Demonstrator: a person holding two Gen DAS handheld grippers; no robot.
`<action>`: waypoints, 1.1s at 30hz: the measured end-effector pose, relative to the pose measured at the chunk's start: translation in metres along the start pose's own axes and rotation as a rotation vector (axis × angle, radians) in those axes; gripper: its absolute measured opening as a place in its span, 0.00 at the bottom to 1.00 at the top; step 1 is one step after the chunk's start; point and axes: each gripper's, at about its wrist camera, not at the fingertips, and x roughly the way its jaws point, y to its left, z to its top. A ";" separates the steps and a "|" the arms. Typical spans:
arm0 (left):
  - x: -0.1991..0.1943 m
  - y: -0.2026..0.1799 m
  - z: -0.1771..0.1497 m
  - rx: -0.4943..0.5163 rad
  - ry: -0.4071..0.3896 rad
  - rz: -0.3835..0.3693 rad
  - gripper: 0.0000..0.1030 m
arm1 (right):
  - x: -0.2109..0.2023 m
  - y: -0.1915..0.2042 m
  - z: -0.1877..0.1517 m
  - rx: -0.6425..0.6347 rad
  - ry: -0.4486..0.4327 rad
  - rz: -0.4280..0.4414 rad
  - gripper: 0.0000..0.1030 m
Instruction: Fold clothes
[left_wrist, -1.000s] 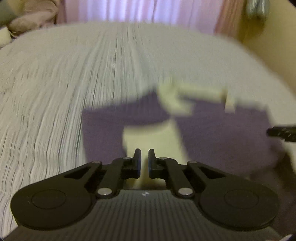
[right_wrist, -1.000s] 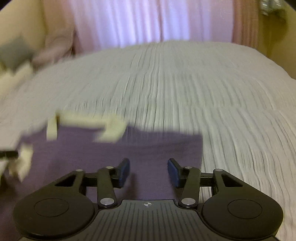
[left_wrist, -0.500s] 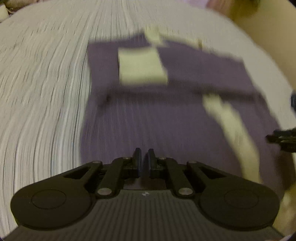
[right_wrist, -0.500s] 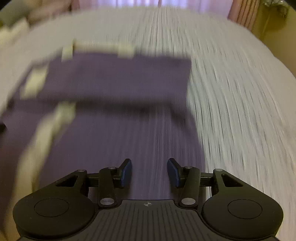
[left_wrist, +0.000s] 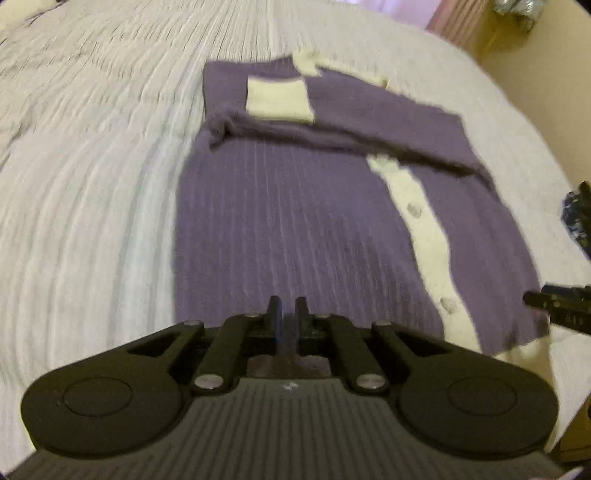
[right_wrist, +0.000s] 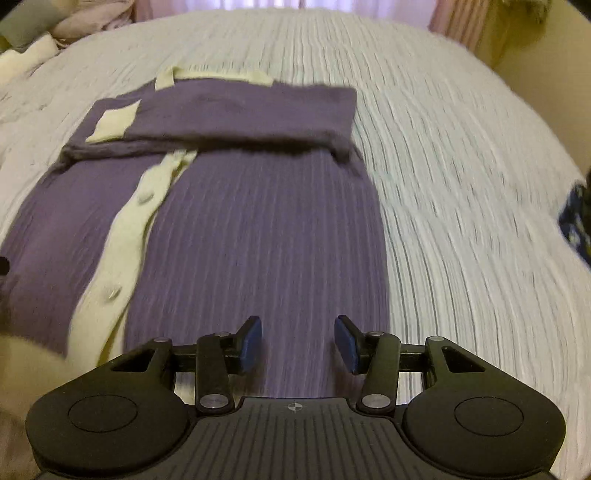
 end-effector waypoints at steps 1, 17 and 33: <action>0.008 -0.006 -0.007 -0.008 0.032 0.025 0.04 | 0.006 0.000 -0.002 -0.005 0.003 -0.006 0.47; -0.138 -0.104 -0.112 -0.045 0.060 0.304 0.23 | -0.094 -0.053 -0.095 0.167 0.084 0.176 0.47; -0.291 -0.169 -0.119 0.029 -0.149 0.320 0.34 | -0.251 -0.030 -0.084 0.092 -0.025 0.232 0.47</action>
